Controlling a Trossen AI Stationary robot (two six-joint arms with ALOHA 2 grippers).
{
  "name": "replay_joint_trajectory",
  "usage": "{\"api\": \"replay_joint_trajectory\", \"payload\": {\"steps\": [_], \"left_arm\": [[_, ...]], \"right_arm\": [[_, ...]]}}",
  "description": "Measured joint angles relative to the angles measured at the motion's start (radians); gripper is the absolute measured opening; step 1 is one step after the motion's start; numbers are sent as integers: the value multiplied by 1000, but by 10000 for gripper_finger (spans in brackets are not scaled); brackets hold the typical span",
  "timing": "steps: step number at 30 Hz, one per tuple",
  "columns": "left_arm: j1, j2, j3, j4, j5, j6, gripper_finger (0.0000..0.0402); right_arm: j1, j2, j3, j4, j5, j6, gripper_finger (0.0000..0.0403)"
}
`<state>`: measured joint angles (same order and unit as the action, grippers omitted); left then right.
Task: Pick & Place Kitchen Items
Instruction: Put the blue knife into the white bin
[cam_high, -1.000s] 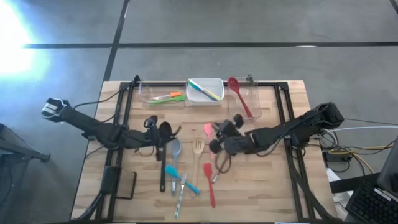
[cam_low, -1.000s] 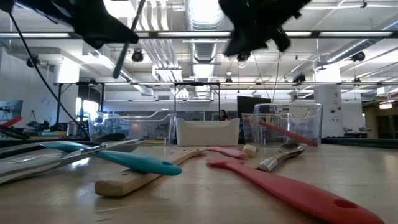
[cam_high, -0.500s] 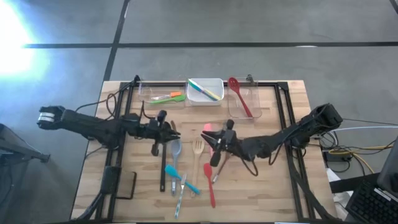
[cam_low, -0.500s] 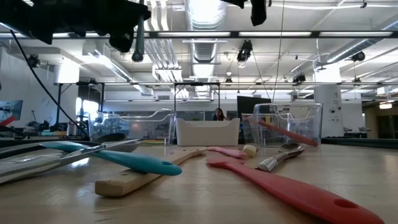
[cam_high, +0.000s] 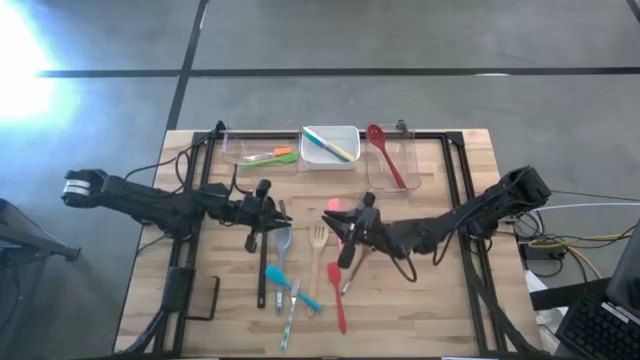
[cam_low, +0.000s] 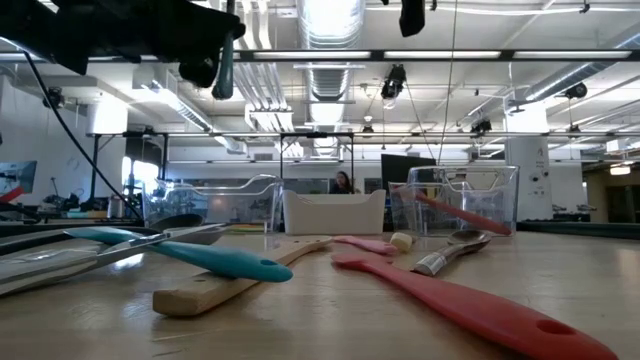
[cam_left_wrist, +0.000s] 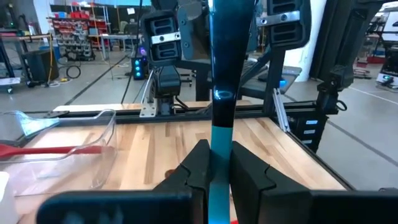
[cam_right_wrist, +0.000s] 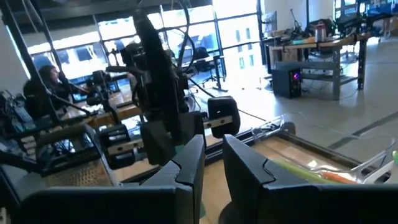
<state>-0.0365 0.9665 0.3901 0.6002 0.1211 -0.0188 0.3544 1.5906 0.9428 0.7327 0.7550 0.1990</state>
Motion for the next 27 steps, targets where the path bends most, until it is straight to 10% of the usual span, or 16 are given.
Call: {"api": "replay_joint_trajectory", "payload": {"steps": [14, 27], "left_arm": [[5, 29, 1, 45, 110, 17, 37], [36, 37, 6, 66, 35, -168, 37]], "right_arm": [[-50, 79, 119, -40, -237, 62, 88], [-51, 184, 345, -348, -195, 3, 191]]}}
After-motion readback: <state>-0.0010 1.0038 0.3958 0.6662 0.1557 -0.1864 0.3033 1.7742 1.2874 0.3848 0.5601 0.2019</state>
